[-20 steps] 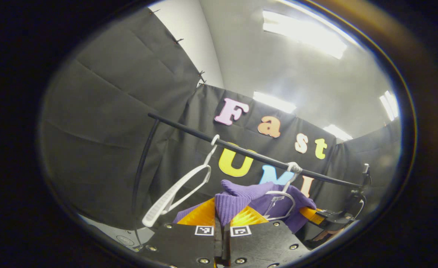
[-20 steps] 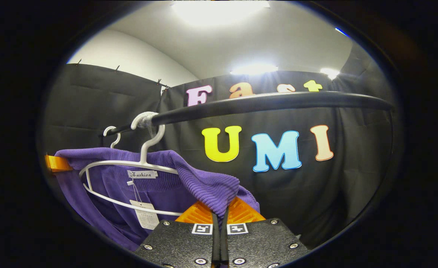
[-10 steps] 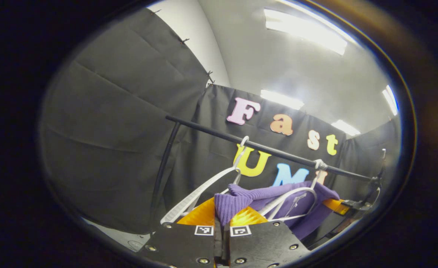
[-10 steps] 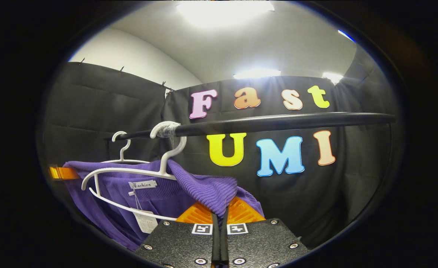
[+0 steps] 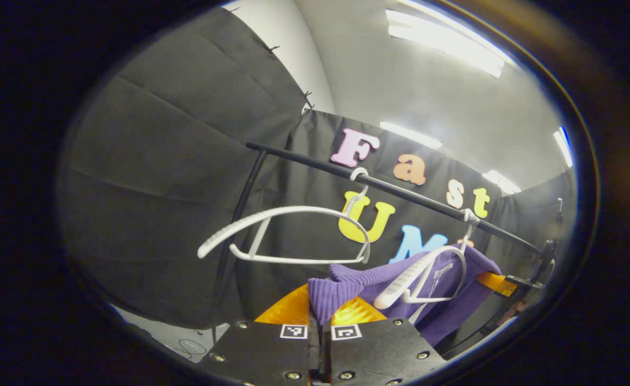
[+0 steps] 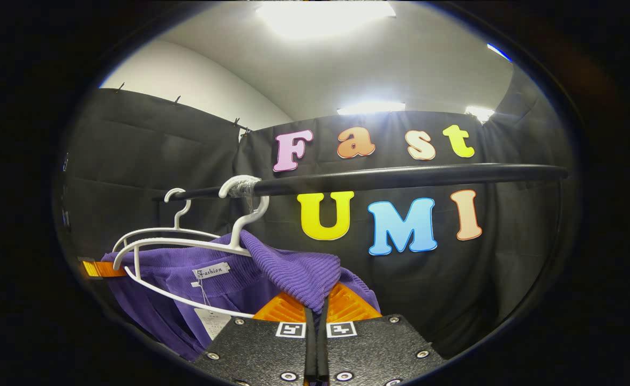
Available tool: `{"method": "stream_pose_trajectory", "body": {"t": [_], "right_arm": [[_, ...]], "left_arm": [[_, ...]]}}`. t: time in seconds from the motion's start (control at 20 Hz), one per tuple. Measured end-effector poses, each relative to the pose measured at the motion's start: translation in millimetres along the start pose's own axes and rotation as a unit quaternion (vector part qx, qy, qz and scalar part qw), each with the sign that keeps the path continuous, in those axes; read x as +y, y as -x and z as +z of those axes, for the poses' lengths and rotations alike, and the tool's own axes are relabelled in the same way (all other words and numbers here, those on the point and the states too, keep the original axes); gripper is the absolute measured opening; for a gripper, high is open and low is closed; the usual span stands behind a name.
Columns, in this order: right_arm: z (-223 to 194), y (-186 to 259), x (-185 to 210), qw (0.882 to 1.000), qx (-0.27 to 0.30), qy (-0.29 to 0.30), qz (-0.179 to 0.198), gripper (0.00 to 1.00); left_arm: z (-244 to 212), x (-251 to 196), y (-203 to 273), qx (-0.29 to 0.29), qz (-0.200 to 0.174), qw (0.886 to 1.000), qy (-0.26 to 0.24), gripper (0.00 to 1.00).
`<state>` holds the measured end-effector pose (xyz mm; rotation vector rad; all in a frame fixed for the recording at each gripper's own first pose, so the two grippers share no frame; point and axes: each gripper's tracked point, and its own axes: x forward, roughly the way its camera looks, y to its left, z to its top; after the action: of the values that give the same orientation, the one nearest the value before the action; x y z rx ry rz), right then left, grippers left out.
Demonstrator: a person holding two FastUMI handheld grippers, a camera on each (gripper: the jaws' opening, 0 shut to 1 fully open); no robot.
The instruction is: Grasp the clothes on the hanger with both hands and then place them into the laundry hamper below.
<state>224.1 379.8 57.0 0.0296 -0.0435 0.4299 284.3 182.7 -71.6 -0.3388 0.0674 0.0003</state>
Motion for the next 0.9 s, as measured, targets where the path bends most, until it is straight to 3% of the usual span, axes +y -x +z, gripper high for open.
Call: {"method": "stream_pose_trajectory", "body": {"t": [0.6,0.9], "right_arm": [[2.8,-2.2,-8.9,1.000,-0.007,-0.005,-0.024,0.00],[-3.9,-14.6,-64.1,0.999,-0.006,-0.006,-0.045,0.00]], "left_arm": [[-45.5,-59.1,-1.5,0.021,-0.014,0.999,-0.025,0.01],[-59.3,-93.4,-22.7,0.023,-0.017,0.999,-0.037,0.01]]}}
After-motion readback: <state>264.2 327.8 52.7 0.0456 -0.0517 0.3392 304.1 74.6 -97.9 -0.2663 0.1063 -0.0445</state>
